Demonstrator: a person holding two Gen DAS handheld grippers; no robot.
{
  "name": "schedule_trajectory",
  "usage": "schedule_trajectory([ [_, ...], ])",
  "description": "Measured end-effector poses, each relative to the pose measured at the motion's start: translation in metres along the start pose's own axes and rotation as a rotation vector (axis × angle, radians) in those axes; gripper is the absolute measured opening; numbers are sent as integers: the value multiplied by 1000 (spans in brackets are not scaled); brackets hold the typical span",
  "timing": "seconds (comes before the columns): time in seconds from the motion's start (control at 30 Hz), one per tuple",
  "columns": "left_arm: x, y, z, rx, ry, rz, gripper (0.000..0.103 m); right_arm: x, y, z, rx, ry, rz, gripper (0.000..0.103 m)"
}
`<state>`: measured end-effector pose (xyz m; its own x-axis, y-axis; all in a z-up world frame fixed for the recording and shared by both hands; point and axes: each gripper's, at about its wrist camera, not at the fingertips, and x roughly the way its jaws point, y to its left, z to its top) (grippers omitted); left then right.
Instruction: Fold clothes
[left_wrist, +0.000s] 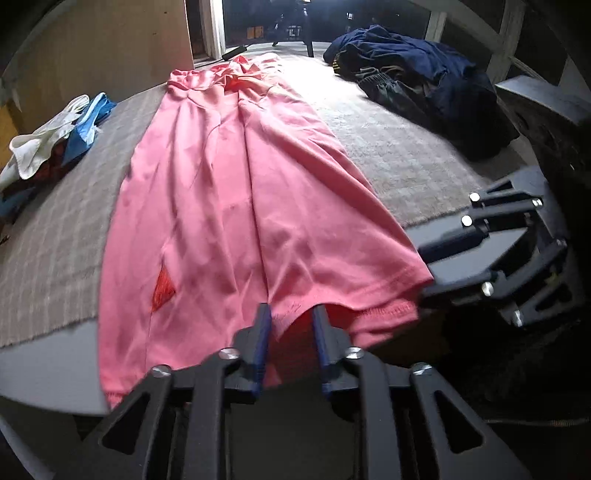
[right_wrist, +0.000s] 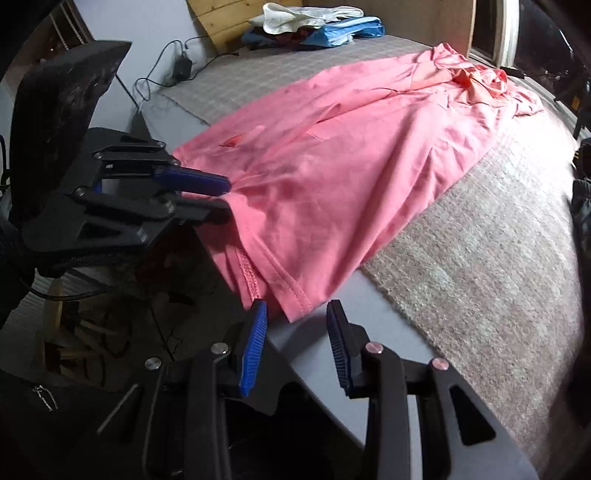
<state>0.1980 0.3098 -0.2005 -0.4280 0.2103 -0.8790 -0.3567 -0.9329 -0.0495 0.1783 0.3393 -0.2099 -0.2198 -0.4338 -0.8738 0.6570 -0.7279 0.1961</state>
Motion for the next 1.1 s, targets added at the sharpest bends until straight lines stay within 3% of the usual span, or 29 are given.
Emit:
schedule_trajectory([
  [0.03, -1, 2, 1, -12, -9, -12, 1, 0, 6, -1, -2, -9, -5, 32],
  [0.07, -5, 4, 0, -21, -22, -23, 1, 0, 10, -3, -6, -15, -2, 23],
  [0.1, -10, 6, -1, -29, -36, -34, 1, -1, 11, -4, -10, -19, 4, 8],
  [0.13, -14, 8, -3, -39, -43, -35, 1, -1, 13, -5, -14, -24, 10, 6],
  [0.3, -28, 26, -12, -142, -54, -59, 1, -20, 26, -4, -94, -64, 11, 4],
  [0.47, -12, 27, -23, -148, 3, 4, 1, -2, 35, -8, -180, 77, 90, 4],
  [0.53, -13, 23, -23, -151, 9, -7, 1, -7, 37, -11, -228, 116, 105, 6],
  [0.63, -21, 20, -23, -144, 33, 28, 5, -29, 19, -2, -208, 111, 116, 10],
  [0.77, -63, 35, -11, -181, 10, -2, 5, -92, -47, 47, -88, 14, 82, 12],
  [0.83, -87, 48, 13, -177, -31, 11, 5, -135, -91, 82, -11, -59, 37, 15],
  [0.9, -108, 66, 52, -178, -83, 9, 6, -170, -129, 115, 57, -131, 26, 33],
  [0.97, -115, 76, 96, -127, -126, 16, 15, -203, -166, 152, 98, -209, 4, 37],
  [1.1, -81, 86, 188, 22, -165, 29, 24, -195, -203, 224, 43, -253, -148, 37],
])
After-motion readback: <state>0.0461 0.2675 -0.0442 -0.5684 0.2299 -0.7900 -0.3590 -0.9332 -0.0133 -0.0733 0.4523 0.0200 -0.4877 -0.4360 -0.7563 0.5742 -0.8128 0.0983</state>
